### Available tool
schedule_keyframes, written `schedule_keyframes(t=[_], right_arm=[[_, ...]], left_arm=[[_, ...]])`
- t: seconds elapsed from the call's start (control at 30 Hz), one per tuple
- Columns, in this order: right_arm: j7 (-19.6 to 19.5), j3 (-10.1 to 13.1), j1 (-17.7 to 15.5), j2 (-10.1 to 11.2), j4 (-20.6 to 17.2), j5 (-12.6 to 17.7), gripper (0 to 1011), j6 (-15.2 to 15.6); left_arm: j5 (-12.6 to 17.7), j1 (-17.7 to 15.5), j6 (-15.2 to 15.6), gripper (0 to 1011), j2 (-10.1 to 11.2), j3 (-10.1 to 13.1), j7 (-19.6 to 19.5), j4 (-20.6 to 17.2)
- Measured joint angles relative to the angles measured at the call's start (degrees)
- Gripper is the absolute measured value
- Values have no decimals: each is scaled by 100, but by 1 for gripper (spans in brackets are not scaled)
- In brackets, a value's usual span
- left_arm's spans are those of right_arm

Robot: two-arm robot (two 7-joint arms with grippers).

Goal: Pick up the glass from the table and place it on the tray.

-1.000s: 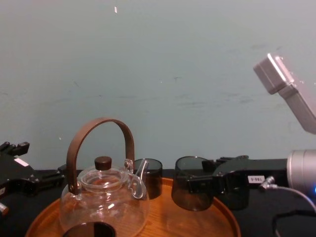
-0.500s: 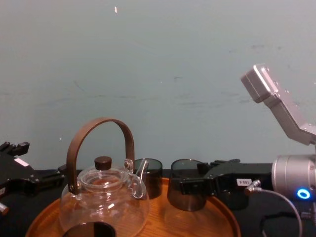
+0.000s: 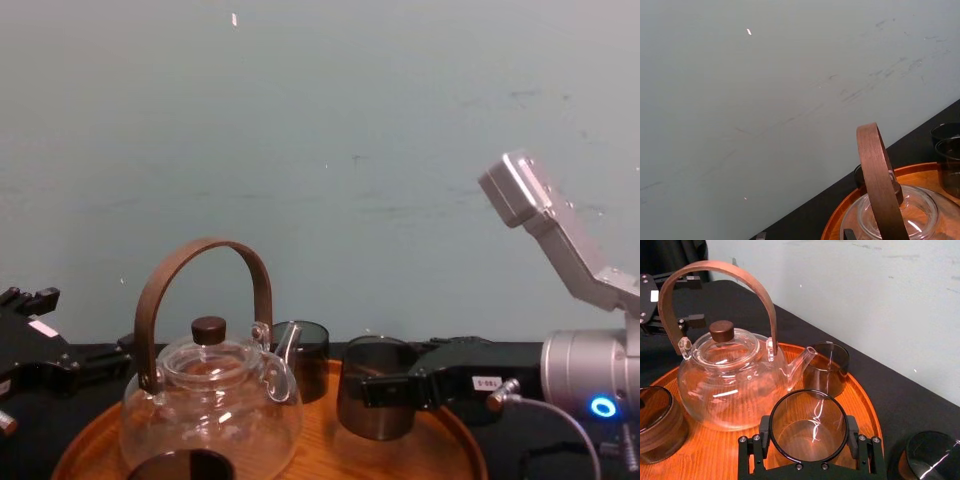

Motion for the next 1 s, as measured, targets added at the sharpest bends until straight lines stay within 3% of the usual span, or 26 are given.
schedule_keyframes(t=[1.0], right_arm=[[90, 58, 65, -184, 425, -257, 903, -127]], left_arm=[[0, 0, 0, 1001, 0, 0, 0, 0]])
